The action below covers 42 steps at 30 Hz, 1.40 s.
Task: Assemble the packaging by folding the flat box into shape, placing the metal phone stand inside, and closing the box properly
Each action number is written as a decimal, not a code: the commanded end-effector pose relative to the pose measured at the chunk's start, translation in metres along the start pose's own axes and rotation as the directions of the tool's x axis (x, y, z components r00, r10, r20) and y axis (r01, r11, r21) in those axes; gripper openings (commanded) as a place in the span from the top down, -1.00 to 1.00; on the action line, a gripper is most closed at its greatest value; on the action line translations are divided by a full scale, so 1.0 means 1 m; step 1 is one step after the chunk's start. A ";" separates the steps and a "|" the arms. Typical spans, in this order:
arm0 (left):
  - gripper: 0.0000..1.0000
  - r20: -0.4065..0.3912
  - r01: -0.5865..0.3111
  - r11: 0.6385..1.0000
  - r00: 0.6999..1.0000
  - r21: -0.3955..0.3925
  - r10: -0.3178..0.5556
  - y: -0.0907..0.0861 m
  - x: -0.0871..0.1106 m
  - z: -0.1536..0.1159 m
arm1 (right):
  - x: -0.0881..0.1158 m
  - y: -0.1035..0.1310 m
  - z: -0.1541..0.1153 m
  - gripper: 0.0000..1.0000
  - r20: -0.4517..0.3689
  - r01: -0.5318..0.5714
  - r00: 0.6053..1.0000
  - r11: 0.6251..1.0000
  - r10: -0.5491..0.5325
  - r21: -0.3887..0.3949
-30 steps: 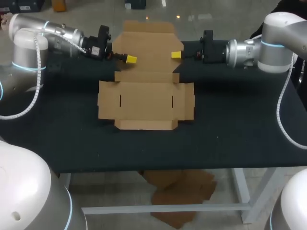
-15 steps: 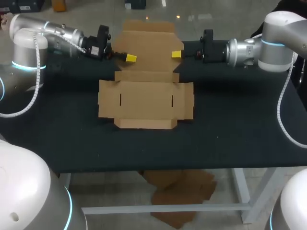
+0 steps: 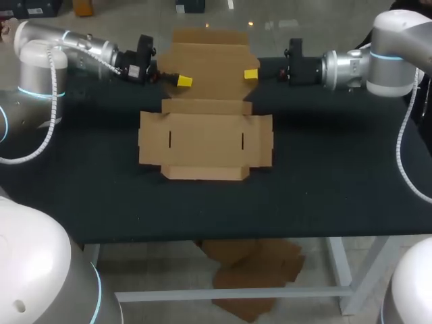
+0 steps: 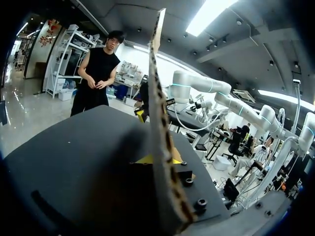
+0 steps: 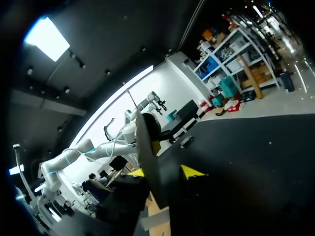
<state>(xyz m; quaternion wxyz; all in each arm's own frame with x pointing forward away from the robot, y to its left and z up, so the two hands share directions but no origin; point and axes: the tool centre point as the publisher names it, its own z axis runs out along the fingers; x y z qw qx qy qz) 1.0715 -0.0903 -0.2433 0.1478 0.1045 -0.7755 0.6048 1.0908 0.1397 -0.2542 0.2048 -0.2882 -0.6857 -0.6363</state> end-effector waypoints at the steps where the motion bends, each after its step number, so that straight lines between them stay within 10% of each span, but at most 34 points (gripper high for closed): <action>1: 1.00 0.001 -0.003 1.000 1.000 0.008 0.003 -0.001 -0.003 -0.002 | 0.022 -0.006 -0.016 0.21 0.097 0.007 0.995 1.000 -0.007 0.001; 5: 1.00 0.015 -0.010 1.000 1.000 0.022 0.009 -0.004 -0.006 -0.003 | 0.032 -0.015 -0.028 0.26 0.160 0.015 0.987 1.000 -0.015 0.007; 12: 1.00 0.049 -0.017 0.999 0.999 0.033 0.015 -0.012 -0.013 -0.001 | 0.048 -0.034 -0.054 0.99 0.265 0.013 0.964 1.000 -0.012 -0.004; 42: 1.00 0.088 -0.057 0.997 0.995 0.052 0.052 -0.040 -0.009 0.006 | 0.093 -0.104 -0.079 1.00 0.454 0.021 0.890 0.999 -0.038 0.043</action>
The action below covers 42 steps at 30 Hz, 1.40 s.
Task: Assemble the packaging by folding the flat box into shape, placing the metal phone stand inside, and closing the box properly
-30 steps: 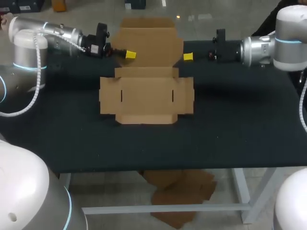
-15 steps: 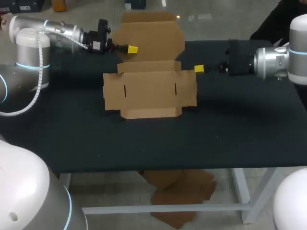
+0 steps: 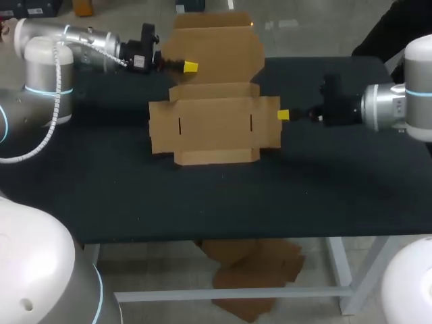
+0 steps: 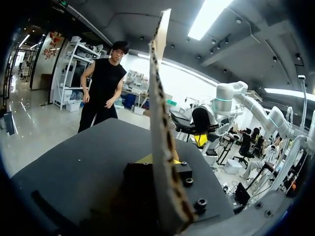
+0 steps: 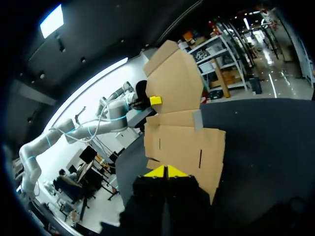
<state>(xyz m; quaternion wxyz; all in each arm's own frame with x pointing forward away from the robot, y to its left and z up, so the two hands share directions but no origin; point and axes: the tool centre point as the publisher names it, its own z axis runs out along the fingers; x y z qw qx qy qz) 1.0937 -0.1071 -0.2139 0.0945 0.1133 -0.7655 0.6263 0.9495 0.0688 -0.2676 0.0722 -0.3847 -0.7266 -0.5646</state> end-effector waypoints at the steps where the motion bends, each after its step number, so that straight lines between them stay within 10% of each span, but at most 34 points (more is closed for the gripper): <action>1: 1.00 0.001 0.001 1.000 1.000 -0.004 -0.001 -0.002 0.001 -0.001 | 0.005 0.001 0.000 1.00 0.107 -0.001 0.994 1.000 0.001 0.004; 20: 1.00 0.001 0.001 1.000 1.000 -0.004 -0.001 -0.002 0.001 -0.001 | 0.011 0.016 0.030 1.00 0.087 0.051 0.995 0.998 -0.054 0.038; 42: 1.00 0.022 -0.054 0.999 0.998 -0.002 0.054 -0.007 0.011 0.010 | 0.037 -0.070 0.035 1.00 0.192 0.095 0.977 0.995 -0.092 -0.006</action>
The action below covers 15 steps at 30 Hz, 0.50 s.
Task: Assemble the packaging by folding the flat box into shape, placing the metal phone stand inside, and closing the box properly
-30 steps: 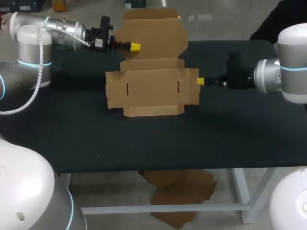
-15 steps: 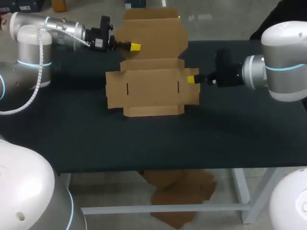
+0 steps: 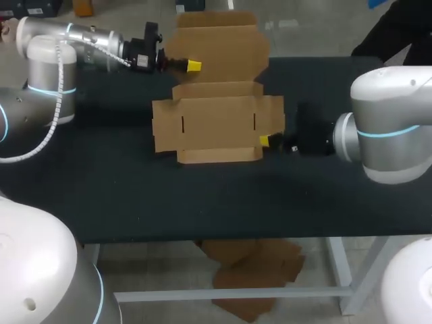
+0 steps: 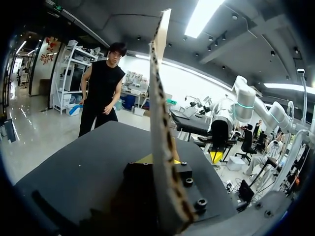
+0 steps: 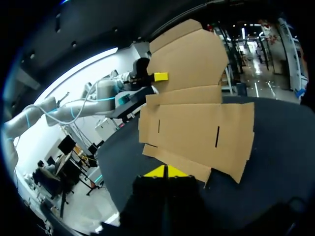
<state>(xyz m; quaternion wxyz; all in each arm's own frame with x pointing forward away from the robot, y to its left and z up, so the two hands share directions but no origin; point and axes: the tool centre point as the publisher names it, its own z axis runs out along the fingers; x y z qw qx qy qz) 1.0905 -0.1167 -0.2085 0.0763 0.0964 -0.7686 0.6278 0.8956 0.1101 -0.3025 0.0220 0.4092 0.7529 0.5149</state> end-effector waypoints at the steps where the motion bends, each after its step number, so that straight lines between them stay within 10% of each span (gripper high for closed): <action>1: 1.00 0.015 -0.006 1.000 1.000 0.000 0.006 -0.001 0.007 0.002 | 0.002 -0.015 0.004 1.00 -0.009 0.007 1.000 0.999 -0.008 -0.048; 15: 1.00 0.034 -0.004 1.000 0.999 -0.021 0.005 0.001 0.009 0.000 | -0.001 -0.024 0.012 1.00 -0.005 -0.037 0.999 0.999 0.037 -0.020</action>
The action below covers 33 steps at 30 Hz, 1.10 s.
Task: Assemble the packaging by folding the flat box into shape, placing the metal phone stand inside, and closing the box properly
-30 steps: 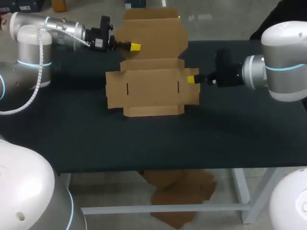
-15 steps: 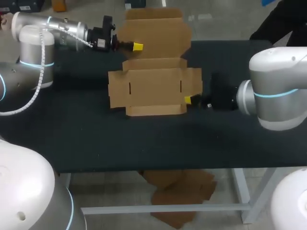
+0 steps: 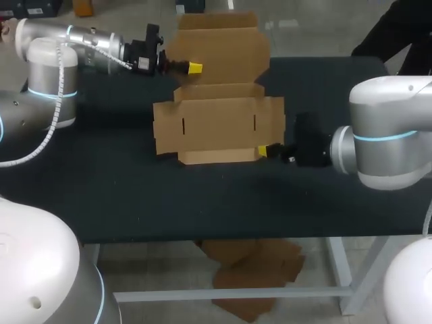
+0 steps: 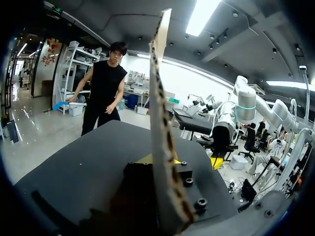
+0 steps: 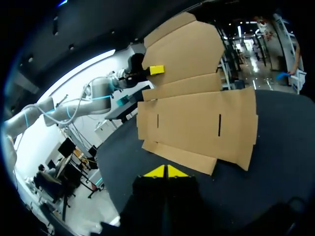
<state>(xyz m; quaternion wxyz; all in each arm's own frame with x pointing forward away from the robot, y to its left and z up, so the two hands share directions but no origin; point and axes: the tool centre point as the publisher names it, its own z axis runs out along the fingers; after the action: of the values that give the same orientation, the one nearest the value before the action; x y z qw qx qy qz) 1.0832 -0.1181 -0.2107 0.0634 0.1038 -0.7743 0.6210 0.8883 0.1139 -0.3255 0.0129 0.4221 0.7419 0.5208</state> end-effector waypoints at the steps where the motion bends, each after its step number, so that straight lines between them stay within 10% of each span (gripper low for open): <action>1: 1.00 0.003 0.000 1.000 1.000 -0.007 0.000 -0.002 0.003 -0.002 | 0.000 -0.002 0.002 1.00 0.000 0.001 1.000 1.000 -0.001 -0.008; 33: 1.00 -0.003 -0.063 0.998 0.998 0.019 0.063 -0.016 0.033 0.000 | 0.026 -0.040 0.037 1.00 0.033 0.079 0.997 0.994 -0.076 -0.074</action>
<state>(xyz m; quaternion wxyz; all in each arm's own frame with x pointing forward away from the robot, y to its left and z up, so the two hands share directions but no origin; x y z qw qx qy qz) 1.0681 -0.1220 -0.1975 0.0556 0.0702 -0.7667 0.6357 0.8663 0.1508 -0.3575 0.0487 0.3997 0.7478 0.5280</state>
